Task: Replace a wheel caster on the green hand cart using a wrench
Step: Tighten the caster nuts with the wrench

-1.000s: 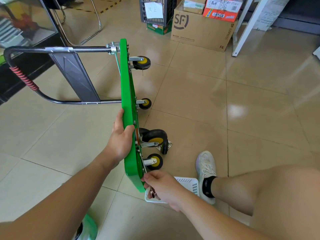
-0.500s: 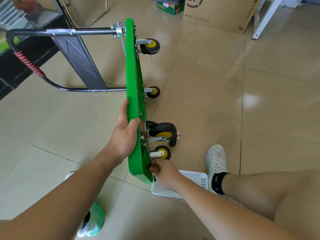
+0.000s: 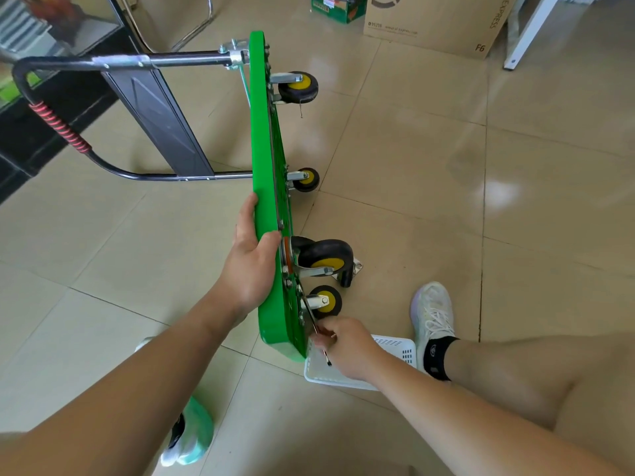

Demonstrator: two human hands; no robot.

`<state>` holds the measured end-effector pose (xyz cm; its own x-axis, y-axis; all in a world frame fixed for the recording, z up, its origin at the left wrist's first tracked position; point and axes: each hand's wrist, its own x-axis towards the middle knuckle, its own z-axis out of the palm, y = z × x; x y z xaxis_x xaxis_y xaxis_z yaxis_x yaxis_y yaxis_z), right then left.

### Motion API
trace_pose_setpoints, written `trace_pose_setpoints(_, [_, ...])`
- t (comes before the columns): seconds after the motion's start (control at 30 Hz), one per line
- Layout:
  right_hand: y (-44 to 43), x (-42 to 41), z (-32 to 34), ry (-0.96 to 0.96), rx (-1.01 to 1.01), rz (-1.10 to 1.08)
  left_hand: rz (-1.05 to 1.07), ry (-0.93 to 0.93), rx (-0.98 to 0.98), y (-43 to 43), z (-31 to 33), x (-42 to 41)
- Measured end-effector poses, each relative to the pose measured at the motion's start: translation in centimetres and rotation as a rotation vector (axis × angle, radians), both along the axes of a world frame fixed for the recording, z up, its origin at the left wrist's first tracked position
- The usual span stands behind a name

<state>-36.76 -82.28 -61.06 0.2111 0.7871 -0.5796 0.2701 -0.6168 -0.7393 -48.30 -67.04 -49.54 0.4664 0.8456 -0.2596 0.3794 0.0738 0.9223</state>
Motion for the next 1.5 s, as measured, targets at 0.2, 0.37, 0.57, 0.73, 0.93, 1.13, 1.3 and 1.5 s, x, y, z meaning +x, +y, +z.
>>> trace_pose_setpoints(0.2, [-2.5, -0.8, 4.0, 0.080, -0.053, -0.039, -0.010, 0.017, -0.004, -0.3, 0.7, -0.1])
trace_pose_setpoints(0.37, [-2.5, -1.4, 6.8, 0.222, -0.030, -0.084, -0.020, 0.020, -0.016, -0.5, 1.0, -0.2])
trace_pose_setpoints(0.57, [-1.6, -2.0, 8.6, 0.306, 0.007, -0.102, -0.025, 0.023, -0.021, -0.4, 1.0, -0.2])
trace_pose_setpoints(0.73, [-0.6, -1.8, 9.0, 0.328, 0.002, -0.097, -0.021, 0.021, -0.016, -0.3, 0.8, -0.2])
trace_pose_setpoints(0.93, [-0.8, -1.7, 8.7, 0.331, 0.007, -0.063, -0.018, 0.021, -0.013, -0.1, 0.6, -0.2])
trace_pose_setpoints(1.13, [-0.8, -1.4, 5.6, 0.214, 0.021, 0.008, -0.006, 0.012, -0.031, 0.0, 0.4, -0.2])
trace_pose_setpoints(1.3, [0.6, -1.6, 1.3, 0.047, 0.050, 0.046, 0.004, -0.011, -0.038, 0.1, 0.0, -0.1])
trace_pose_setpoints(1.5, [4.3, -1.4, -1.9, -0.094, 0.153, 0.021, 0.016, -0.038, -0.015, 0.3, -0.9, 0.2])
